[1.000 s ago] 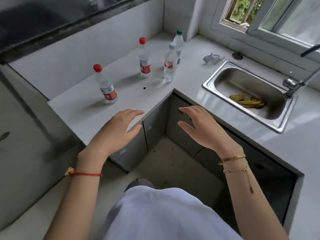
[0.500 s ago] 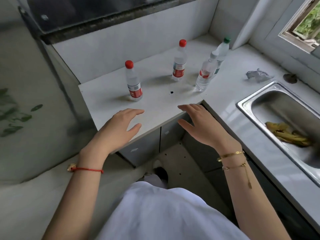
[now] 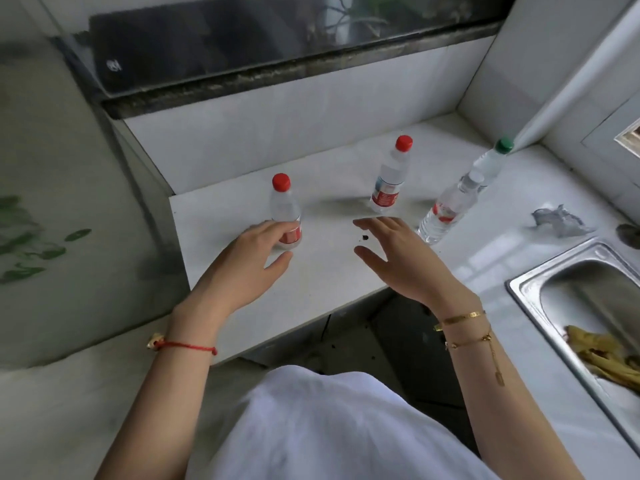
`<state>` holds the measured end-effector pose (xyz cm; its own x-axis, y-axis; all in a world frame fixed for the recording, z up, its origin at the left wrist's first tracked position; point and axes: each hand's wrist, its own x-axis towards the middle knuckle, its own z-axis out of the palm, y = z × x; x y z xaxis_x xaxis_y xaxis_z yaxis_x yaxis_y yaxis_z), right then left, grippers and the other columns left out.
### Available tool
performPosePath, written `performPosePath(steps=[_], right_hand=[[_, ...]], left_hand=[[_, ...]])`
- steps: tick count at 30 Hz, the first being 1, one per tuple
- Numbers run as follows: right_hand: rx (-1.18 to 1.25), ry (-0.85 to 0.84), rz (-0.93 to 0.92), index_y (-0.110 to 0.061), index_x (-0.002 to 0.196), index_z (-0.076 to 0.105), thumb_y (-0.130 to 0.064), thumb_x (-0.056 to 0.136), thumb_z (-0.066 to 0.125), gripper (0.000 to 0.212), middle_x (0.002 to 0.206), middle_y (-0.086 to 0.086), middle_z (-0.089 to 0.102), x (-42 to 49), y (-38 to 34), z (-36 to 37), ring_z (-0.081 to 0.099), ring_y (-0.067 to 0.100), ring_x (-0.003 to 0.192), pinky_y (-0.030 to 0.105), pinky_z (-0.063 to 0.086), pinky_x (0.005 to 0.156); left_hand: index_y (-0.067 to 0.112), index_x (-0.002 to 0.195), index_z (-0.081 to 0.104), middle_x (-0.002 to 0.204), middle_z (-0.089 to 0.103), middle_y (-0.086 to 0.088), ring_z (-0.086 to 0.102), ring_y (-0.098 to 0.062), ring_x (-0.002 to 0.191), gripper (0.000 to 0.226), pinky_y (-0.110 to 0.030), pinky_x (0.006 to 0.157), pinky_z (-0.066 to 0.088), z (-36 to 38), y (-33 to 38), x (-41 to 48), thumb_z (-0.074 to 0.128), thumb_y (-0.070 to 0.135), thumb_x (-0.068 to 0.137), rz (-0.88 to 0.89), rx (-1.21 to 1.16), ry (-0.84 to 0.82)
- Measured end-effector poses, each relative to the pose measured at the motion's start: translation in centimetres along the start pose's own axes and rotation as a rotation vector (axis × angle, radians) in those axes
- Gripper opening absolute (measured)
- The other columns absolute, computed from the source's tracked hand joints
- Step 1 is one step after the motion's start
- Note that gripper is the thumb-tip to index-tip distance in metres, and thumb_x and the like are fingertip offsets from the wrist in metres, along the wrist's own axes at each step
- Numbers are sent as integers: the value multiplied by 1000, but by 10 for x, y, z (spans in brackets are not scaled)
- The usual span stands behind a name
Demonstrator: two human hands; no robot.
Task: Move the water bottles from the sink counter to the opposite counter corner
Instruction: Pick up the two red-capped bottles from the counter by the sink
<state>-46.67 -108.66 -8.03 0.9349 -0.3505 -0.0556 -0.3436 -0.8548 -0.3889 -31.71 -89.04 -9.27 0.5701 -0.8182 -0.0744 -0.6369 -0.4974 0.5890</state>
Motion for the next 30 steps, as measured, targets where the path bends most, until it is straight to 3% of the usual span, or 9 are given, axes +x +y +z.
performPosePath(steps=[14, 24, 30], right_hand=[[-6, -49, -66, -18, 138, 43, -36, 94, 51, 48, 140, 2, 49, 66, 9, -7, 43, 23, 130, 37, 38, 106], [3, -71, -145, -19, 138, 43, -35, 95, 49, 47, 140, 1, 49, 99, 20, -17, 46, 22, 128, 37, 42, 102], [-2, -88, -170, -19, 138, 43, -36, 95, 49, 46, 140, 1, 50, 116, 26, -17, 43, 21, 129, 34, 40, 101]], left_hand=[[27, 141, 38, 142, 43, 9, 41, -15, 127, 51, -38, 101, 42, -18, -14, 50, 52, 21, 93, -9, 44, 95], [26, 144, 29, 149, 29, 9, 34, -19, 132, 61, -38, 106, 37, -8, -22, 98, 54, 22, 90, -56, 125, 133], [23, 131, 50, 135, 50, 4, 44, -23, 122, 43, -41, 97, 43, -7, -29, 130, 50, 13, 89, -109, 158, 91]])
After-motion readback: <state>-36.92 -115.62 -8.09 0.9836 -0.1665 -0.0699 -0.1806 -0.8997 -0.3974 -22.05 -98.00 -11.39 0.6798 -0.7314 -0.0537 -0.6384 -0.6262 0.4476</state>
